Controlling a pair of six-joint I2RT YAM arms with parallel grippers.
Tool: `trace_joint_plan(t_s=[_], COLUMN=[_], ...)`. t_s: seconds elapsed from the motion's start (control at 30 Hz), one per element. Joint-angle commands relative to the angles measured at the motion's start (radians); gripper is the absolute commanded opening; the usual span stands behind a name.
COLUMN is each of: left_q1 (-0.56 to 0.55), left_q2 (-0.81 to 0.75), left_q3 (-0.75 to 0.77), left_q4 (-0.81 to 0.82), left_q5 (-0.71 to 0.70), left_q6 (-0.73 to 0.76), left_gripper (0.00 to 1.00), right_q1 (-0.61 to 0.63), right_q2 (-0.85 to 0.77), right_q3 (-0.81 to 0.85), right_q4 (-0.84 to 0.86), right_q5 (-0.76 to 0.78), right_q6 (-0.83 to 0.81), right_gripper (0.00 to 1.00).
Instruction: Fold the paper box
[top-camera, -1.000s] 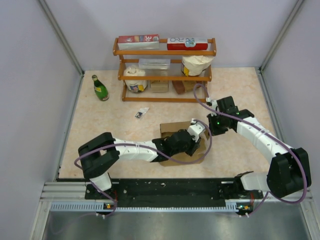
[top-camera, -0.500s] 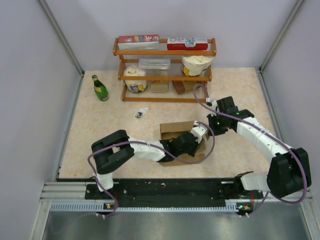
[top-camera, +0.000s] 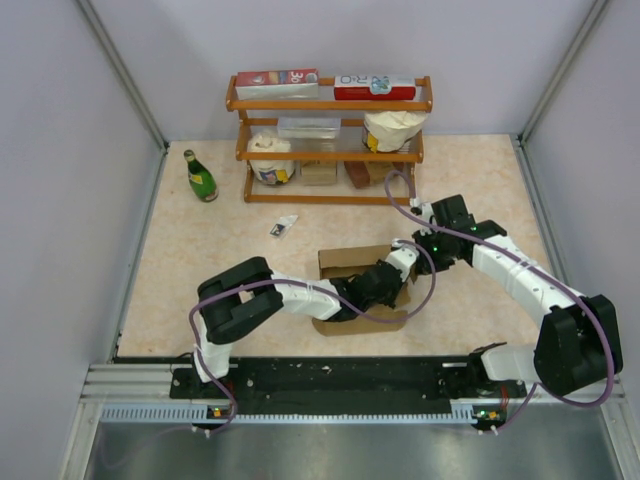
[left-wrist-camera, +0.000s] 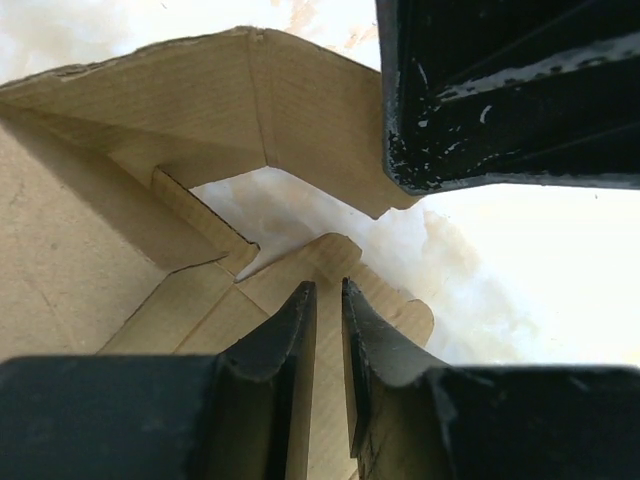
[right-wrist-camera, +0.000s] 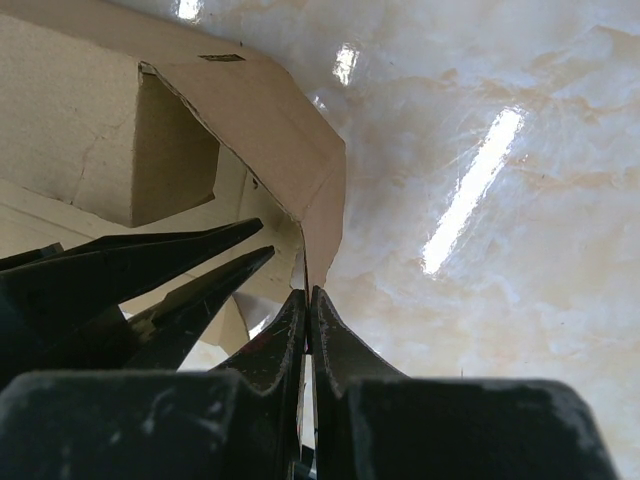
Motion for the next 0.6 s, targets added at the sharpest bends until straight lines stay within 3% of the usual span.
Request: trace_joint_plan(t_s=[0.0, 0.57], left_q1=[-0.002, -0.016], left_q2=[0.018, 0.050], left_q3=[0.040, 0.018], left_q4=[0.043, 0.004], left_q5=[-0.035, 0.000], left_q6=[0.008, -0.027], left_gripper=[0.21, 0.20], right_q1=[0.012, 0.012], right_q2=[-0.018, -0.026], right_q3=[-0.004, -0.001], right_q4=[0.022, 0.020], right_q5=[-0.017, -0.020], right_q6=[0.008, 0.016], right_gripper=[0.00, 0.00])
